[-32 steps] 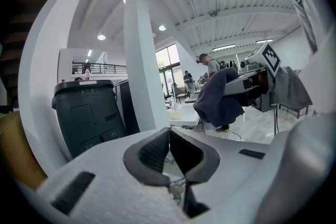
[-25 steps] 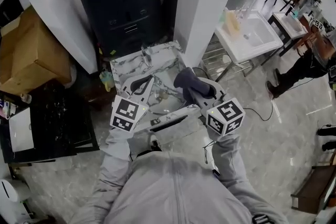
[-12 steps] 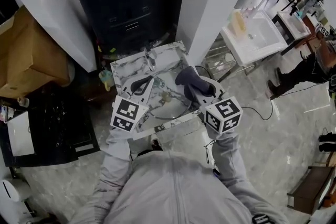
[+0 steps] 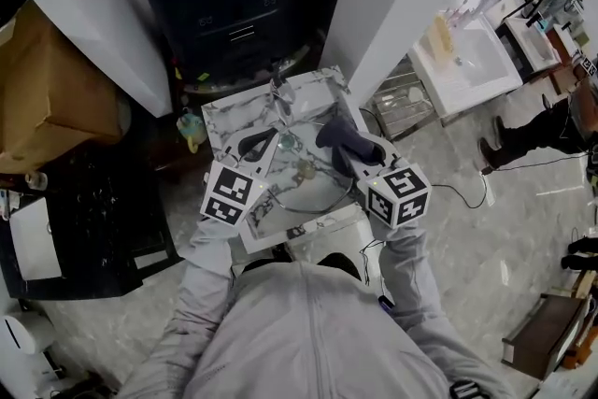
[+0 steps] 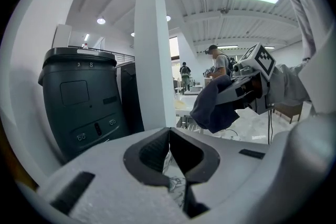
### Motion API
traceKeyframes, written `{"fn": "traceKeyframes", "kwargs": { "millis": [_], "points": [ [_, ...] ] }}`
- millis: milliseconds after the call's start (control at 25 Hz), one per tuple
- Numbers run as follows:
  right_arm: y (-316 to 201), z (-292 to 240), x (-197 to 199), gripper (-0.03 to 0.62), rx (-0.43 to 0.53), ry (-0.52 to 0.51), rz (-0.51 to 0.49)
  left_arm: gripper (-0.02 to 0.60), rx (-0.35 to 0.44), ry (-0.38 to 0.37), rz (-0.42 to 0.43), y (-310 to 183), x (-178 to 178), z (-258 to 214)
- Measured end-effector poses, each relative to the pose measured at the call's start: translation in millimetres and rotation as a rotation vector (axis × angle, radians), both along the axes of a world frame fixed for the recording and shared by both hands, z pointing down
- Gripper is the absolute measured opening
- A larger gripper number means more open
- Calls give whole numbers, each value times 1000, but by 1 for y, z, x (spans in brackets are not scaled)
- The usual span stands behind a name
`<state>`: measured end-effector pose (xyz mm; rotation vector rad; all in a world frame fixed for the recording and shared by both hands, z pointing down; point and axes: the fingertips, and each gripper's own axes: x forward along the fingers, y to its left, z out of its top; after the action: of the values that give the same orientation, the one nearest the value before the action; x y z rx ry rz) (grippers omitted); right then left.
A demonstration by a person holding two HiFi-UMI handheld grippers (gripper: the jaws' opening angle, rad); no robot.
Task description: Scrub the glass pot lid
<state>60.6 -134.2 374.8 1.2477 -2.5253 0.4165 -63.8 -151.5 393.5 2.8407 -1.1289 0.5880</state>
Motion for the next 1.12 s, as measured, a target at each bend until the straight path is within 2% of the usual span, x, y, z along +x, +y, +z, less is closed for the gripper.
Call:
{"fn": "traceKeyframes", "kwargs": {
  "millis": [280, 480, 720, 920, 1120],
  "points": [
    [-24, 45, 13, 60, -97, 49, 59, 26, -66, 13, -33, -1, -6, 32],
    [-48, 93, 20, 60, -197, 48, 79, 26, -128, 40, -126, -4, -13, 58],
    [-78, 146, 12, 60, -267, 98, 9, 26, -157, 67, -234, -17, -19, 91],
    [-88, 189, 3, 60, -298, 164, -54, 26, -185, 56, -262, -16, -19, 106],
    [-99, 231, -10, 60, -320, 234, -98, 26, -212, 34, -308, -13, -35, 124]
  ]
}}
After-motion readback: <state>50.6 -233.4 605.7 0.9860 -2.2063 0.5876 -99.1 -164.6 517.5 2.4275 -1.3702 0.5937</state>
